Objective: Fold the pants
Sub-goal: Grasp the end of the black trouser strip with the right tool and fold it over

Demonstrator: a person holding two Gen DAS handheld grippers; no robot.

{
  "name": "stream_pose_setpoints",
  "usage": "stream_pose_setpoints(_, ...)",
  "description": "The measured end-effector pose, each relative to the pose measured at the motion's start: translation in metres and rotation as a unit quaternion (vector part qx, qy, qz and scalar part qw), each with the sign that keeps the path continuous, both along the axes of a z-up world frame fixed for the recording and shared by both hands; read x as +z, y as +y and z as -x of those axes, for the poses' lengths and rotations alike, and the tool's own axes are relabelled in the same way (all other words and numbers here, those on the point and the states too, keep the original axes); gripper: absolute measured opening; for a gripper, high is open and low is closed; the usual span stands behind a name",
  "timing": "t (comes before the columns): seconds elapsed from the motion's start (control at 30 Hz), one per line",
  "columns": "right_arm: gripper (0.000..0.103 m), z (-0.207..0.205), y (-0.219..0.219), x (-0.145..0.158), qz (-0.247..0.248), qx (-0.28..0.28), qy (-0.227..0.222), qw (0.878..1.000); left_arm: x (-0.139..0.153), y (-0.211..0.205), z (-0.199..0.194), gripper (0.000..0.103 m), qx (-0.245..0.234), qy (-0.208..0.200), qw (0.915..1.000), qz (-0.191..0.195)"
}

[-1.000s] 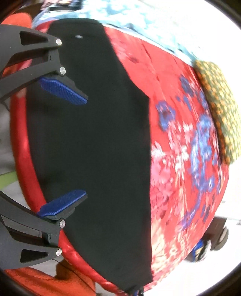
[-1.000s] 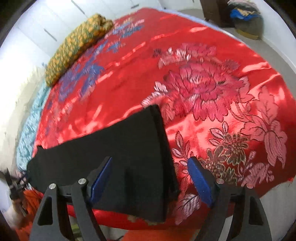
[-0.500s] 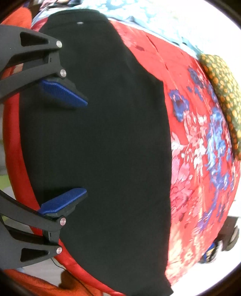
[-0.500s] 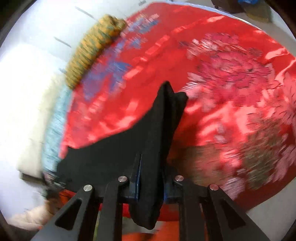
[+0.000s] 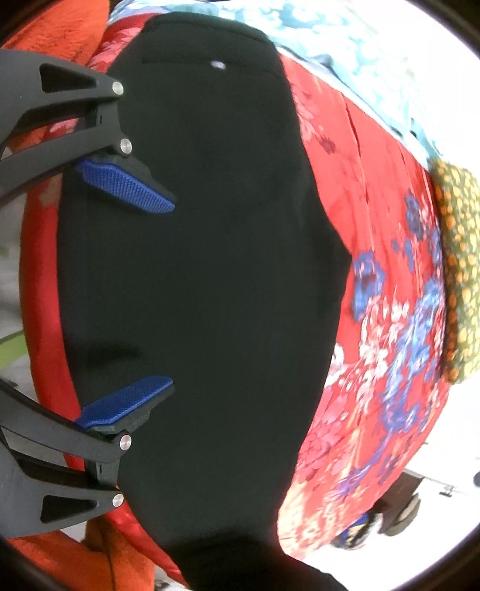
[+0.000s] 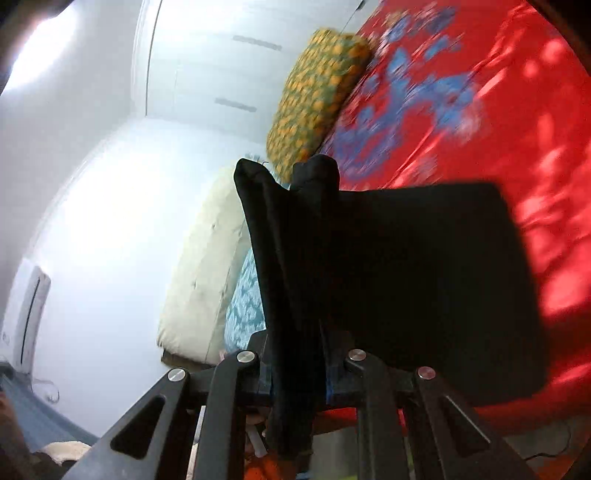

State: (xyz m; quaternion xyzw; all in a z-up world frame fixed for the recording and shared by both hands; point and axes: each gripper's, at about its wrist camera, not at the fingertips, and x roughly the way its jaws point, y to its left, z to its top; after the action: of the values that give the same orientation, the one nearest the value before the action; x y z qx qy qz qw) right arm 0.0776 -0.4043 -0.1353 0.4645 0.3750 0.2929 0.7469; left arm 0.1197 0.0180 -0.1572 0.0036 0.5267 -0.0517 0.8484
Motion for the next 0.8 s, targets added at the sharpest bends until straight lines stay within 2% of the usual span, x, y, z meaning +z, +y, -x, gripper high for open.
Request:
stream_pose_setpoints(0.1,0.017,-0.017,0.066,-0.01,0.015,0.018,0.009,1.0,0.001,0.019,0.002,0.091,0.017,-0.001,0.9997,0.018)
stream_pose_setpoints(0.3,0.017,-0.039,0.178,-0.03,0.086,0.067,0.024,0.994,0.01,0.054,0.005,0.091,0.053,-0.014,0.9972,0.051)
stream_pose_setpoints(0.47,0.017,-0.052,0.253,-0.05,0.18,0.107,0.024,0.978,0.01,0.071,0.003,0.091,0.081,-0.013,0.9941,0.07)
stream_pose_setpoints(0.5,0.021,-0.054,0.263,-0.056,0.196,0.119,0.023,0.973,0.01,0.075,0.002,0.091,0.088,-0.013,0.9931,0.076)
stream_pose_setpoints(0.57,0.035,-0.052,0.288,-0.066,0.243,0.143,0.023,0.959,0.012,0.08,0.002,0.091,0.098,-0.015,0.9914,0.085)
stream_pose_setpoints(0.6,0.057,-0.052,0.293,-0.069,0.258,0.152,0.022,0.954,0.013,0.083,0.002,0.091,0.103,-0.017,0.9904,0.091)
stream_pose_setpoints(0.63,0.064,-0.047,0.298,-0.069,0.261,0.166,0.014,0.951,0.014,0.084,0.003,0.091,0.105,-0.018,0.9898,0.094)
stream_pose_setpoints(0.7,0.066,-0.035,0.293,-0.061,0.26,0.178,-0.001,0.949,0.02,0.083,0.006,0.091,0.101,-0.026,0.9884,0.11)
stream_pose_setpoints(0.8,0.078,0.0,0.259,-0.035,0.32,0.167,-0.048,0.932,0.031,0.067,0.009,0.091,0.065,-0.035,0.9875,0.139)
